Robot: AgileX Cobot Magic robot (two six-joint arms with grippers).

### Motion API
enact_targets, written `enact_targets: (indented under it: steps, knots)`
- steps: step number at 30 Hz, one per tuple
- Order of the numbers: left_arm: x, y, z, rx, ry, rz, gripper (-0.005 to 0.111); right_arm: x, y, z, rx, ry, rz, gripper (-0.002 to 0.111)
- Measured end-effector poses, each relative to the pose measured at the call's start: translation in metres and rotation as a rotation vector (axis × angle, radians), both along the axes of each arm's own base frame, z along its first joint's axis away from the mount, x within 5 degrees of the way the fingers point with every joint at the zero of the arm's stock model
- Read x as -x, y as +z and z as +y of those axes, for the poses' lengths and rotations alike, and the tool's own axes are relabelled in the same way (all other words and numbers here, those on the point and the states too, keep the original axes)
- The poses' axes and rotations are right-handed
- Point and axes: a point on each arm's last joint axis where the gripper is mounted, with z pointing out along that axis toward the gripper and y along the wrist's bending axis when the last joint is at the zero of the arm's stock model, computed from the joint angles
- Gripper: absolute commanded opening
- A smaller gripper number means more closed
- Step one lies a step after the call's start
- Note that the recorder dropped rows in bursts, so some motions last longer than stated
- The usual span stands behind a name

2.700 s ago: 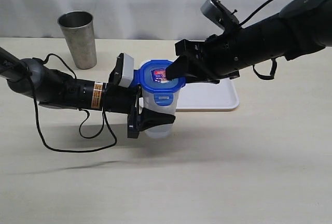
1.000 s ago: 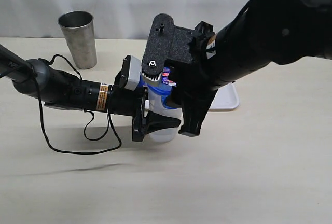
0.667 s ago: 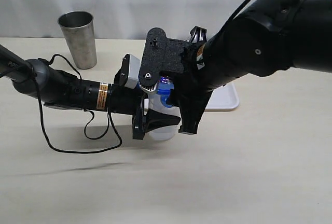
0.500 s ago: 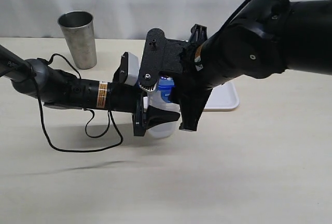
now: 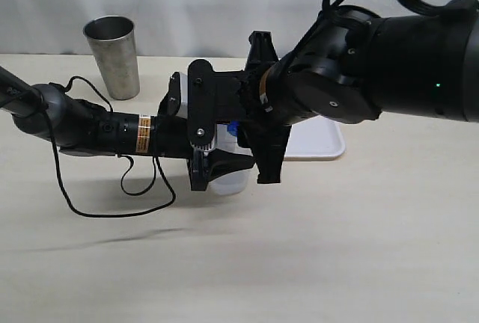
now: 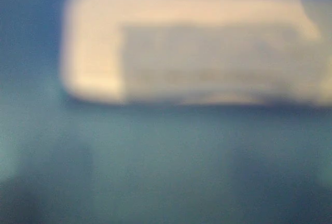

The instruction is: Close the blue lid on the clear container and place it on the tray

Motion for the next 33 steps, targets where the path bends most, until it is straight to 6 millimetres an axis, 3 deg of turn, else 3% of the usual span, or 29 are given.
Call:
enact_targets:
  steps: [6, 10, 18, 33]
  knots:
    - [-0.001, 0.001, 0.0, 0.005, 0.003, 0.005, 0.0, -0.001, -0.001, 0.001, 0.0, -0.001, -0.012, 0.038]
    - [-0.001, 0.001, 0.0, 0.004, 0.002, 0.002, 0.0, -0.001, -0.001, 0.001, -0.029, -0.045, -0.003, 0.05]
    - [0.0, 0.001, 0.0, -0.001, -0.013, -0.021, 0.0, 0.0, 0.001, 0.0, -0.068, -0.103, 0.013, 0.05]
    - [0.01, 0.001, -0.004, -0.008, -0.18, -0.251, 0.0, 0.029, 0.039, -0.012, -0.314, -0.261, 0.152, 0.05]
